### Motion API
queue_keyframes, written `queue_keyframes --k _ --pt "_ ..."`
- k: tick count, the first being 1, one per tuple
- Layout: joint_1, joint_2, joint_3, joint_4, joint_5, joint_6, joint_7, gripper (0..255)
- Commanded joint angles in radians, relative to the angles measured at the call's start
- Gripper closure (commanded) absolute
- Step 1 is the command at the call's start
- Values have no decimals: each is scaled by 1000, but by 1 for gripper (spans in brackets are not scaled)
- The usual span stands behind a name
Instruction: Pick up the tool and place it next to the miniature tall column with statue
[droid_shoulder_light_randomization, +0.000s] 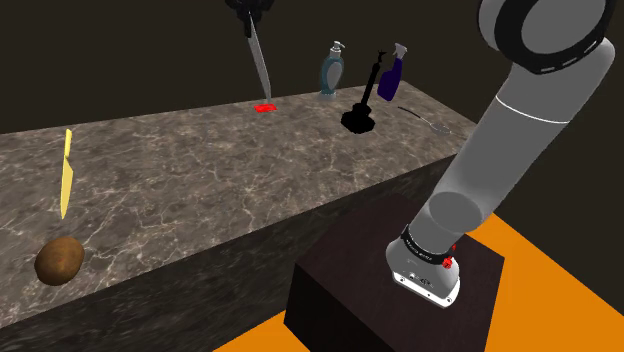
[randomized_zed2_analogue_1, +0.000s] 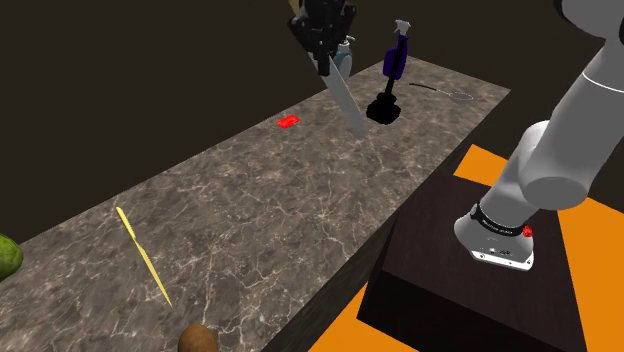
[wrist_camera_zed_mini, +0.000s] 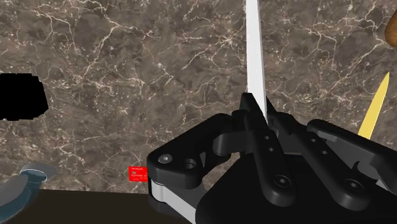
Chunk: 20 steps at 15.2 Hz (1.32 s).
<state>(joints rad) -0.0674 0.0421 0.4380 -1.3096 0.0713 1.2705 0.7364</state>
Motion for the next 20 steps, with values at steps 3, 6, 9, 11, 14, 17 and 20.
queue_keyframes --k 3,6,9,11,14,17,20 --pt "-63 -151 -63 -171 50 22 -121 255" --pt "-93 -236 -116 -260 64 21 -205 255" --pt "-118 -309 -169 -333 65 16 -287 255" --pt "-133 -351 -205 -375 60 11 -341 255" --pt "-154 -406 -260 -428 44 3 -420 255" --pt "-175 -450 -314 -469 21 -6 -497 255" --pt "-195 -485 -369 -501 -7 -14 -575 255"
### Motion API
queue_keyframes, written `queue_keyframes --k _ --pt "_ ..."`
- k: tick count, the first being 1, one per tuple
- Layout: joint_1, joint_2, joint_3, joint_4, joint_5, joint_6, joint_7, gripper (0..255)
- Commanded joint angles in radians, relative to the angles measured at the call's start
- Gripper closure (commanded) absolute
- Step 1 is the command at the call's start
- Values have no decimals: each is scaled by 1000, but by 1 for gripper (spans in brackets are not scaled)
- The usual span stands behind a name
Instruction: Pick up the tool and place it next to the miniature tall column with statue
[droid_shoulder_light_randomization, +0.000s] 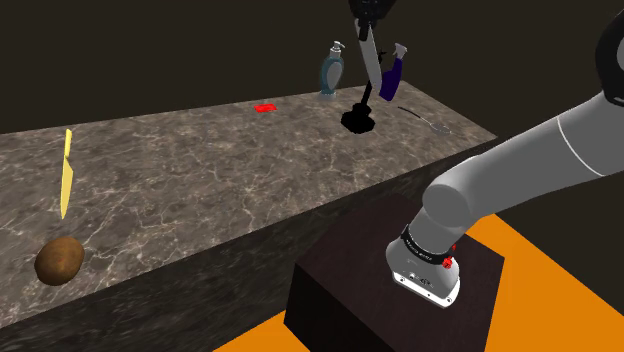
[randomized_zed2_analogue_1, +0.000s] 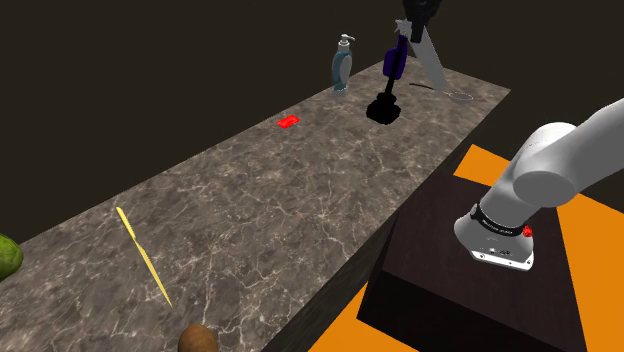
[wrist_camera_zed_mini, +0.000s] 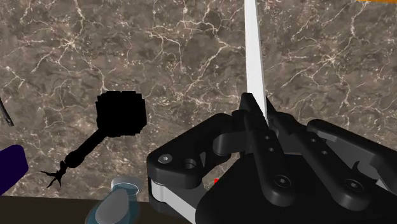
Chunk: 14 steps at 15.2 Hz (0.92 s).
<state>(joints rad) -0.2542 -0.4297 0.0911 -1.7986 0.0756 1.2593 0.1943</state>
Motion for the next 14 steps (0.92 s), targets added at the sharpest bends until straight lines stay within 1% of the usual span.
queue_keyframes --k 1,7,14 --pt "-15 -22 -41 -20 -22 -6 -58 255" --pt "-55 -57 -152 -46 -92 -17 -213 255" --pt "-98 -48 -287 -29 -177 -18 -397 255"
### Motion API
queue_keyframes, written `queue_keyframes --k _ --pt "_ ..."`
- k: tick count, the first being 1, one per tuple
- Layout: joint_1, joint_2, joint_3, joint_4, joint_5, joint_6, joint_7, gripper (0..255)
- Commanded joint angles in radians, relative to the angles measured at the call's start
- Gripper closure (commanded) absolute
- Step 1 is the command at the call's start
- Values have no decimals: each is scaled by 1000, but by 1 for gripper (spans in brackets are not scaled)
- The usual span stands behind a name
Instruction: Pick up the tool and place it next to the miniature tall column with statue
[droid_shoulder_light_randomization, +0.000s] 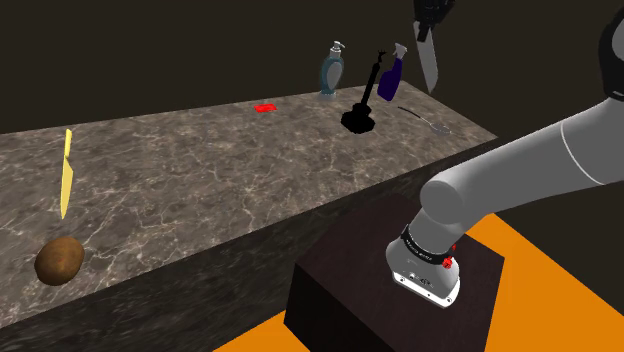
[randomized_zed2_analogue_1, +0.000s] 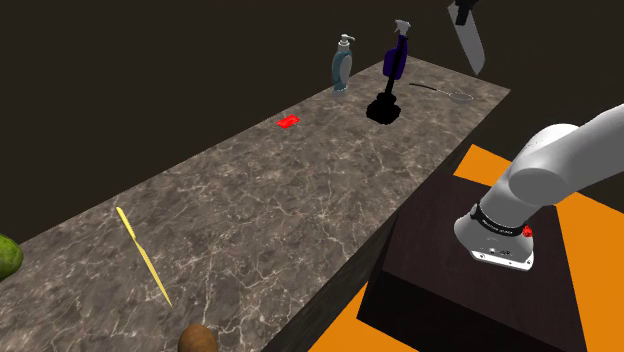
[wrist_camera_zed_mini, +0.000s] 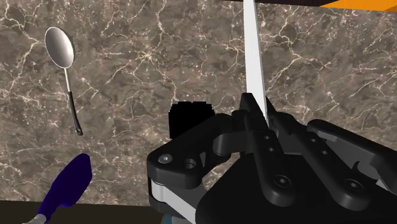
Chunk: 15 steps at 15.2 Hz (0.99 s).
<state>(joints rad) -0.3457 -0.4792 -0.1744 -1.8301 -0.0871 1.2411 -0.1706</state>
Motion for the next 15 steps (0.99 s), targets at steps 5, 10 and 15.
queue_keyframes --k 5,10,15 --pt "-17 -17 -48 -67 -32 54 -61 255" --pt "-20 -44 -50 -159 -37 119 -55 255" --pt "-23 -66 -53 -245 -42 183 -51 255"
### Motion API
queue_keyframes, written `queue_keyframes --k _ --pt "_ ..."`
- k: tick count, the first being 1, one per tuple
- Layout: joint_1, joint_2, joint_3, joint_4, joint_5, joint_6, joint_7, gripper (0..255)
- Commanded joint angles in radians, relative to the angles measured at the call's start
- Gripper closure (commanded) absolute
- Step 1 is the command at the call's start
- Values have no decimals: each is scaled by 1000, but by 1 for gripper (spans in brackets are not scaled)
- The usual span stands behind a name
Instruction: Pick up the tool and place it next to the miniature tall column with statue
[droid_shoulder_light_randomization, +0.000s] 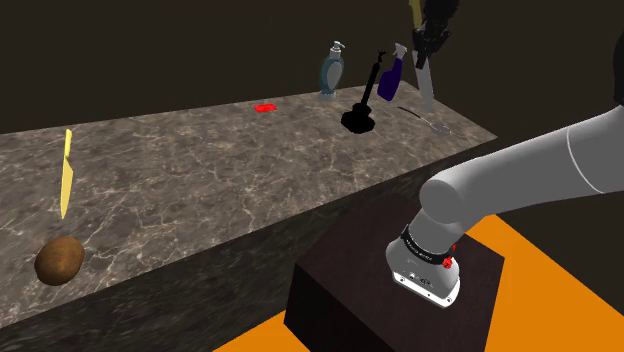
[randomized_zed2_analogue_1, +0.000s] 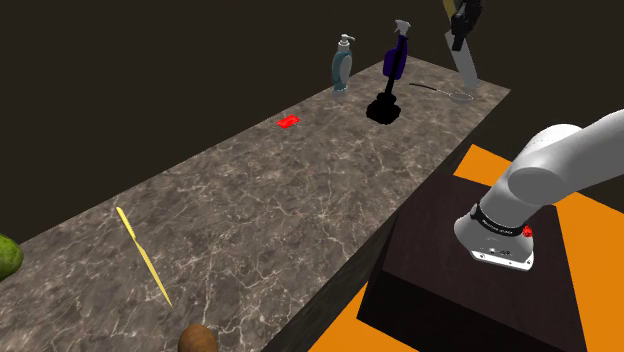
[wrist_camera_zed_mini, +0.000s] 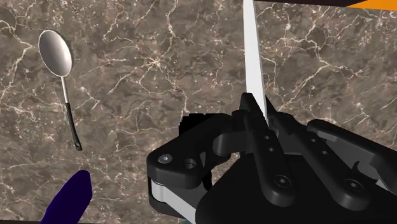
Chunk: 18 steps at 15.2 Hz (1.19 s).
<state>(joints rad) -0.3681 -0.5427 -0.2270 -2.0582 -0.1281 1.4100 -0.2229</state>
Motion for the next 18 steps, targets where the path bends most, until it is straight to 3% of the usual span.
queue_keyframes --k 1,18 --pt "-1 -7 -1 -33 -1 27 2 255" --pt "-11 -38 -20 -286 -20 248 13 255"
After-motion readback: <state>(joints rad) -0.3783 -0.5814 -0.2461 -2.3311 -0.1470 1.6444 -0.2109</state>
